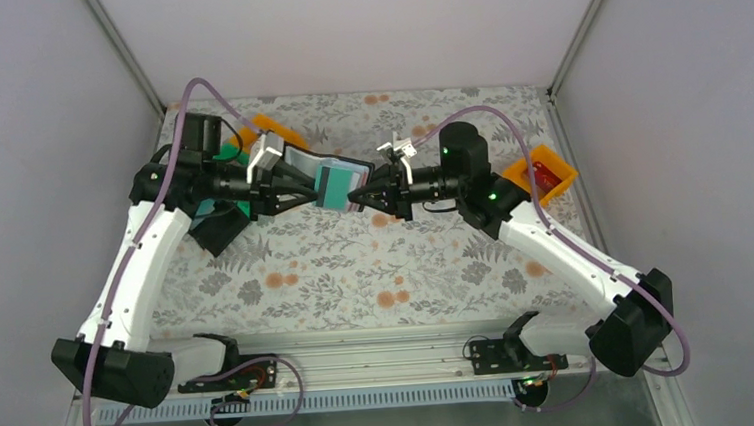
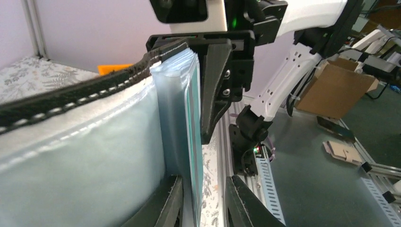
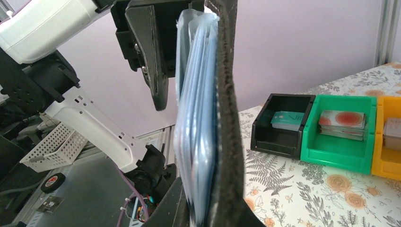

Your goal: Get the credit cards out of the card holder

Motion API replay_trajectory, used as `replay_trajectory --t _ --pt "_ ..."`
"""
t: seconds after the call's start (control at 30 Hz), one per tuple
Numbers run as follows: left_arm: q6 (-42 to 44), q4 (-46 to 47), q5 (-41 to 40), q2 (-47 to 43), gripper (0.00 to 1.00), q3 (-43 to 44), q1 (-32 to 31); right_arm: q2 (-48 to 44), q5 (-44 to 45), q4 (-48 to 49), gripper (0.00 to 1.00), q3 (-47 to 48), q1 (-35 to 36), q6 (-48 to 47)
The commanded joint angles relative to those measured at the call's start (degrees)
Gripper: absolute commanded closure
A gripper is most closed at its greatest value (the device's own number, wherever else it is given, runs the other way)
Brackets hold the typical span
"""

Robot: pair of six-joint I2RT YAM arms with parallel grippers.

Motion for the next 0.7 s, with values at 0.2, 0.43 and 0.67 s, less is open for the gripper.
replay_trajectory --t 0.2,0.43,0.67 --pt "2.0 -0.22 7.48 -1.46 0.89 0.9 0.71 -0.98 -2.23 0.57 0.96 0.74 0.32 -1.08" --pt "-2.6 3.35 3.84 -1.35 0.83 0.09 0.68 -0.67 -2.86 0.86 0.96 1.04 0.38 -0.79" --pt "-5.53 6.23 -0.27 -0.81 0.83 -0.77 -0.06 -0.28 -3.46 0.98 0.96 1.64 0.37 -0.77"
